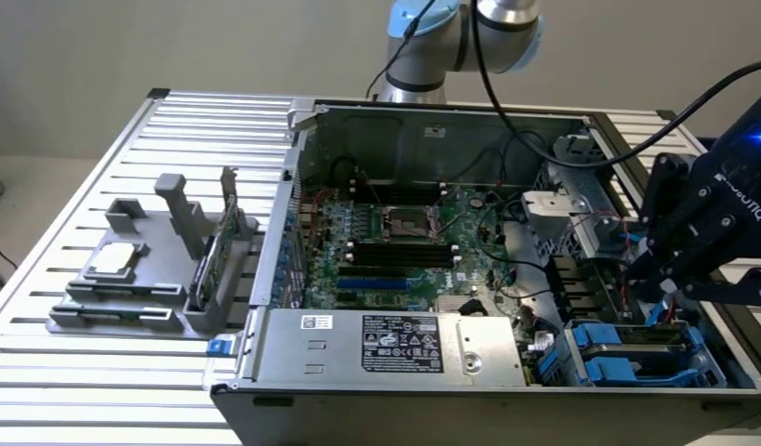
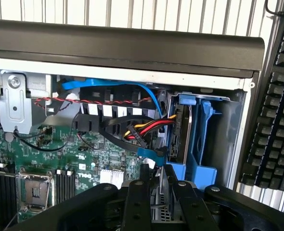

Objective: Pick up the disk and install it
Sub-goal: 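Insert the second disk wire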

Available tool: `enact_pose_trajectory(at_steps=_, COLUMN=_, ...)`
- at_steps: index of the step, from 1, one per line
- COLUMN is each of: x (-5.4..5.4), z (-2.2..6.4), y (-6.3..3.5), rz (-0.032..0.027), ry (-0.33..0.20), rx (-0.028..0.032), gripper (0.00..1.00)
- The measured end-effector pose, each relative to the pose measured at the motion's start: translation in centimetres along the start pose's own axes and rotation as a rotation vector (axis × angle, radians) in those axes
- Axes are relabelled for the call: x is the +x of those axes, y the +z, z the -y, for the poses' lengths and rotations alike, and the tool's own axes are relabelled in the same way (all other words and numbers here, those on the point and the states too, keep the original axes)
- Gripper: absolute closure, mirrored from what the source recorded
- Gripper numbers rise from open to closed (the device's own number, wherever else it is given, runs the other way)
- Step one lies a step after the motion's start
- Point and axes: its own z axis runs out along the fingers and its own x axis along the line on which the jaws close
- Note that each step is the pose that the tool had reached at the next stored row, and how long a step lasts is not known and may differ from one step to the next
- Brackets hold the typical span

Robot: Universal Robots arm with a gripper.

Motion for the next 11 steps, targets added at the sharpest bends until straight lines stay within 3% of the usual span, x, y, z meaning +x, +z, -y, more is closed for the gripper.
enact_pose_trajectory(at_steps=11, x=0.15, z=-0.39, y=-0.03, rz=0.0129, ry=0.001, rx=0.0009, gripper=0.74)
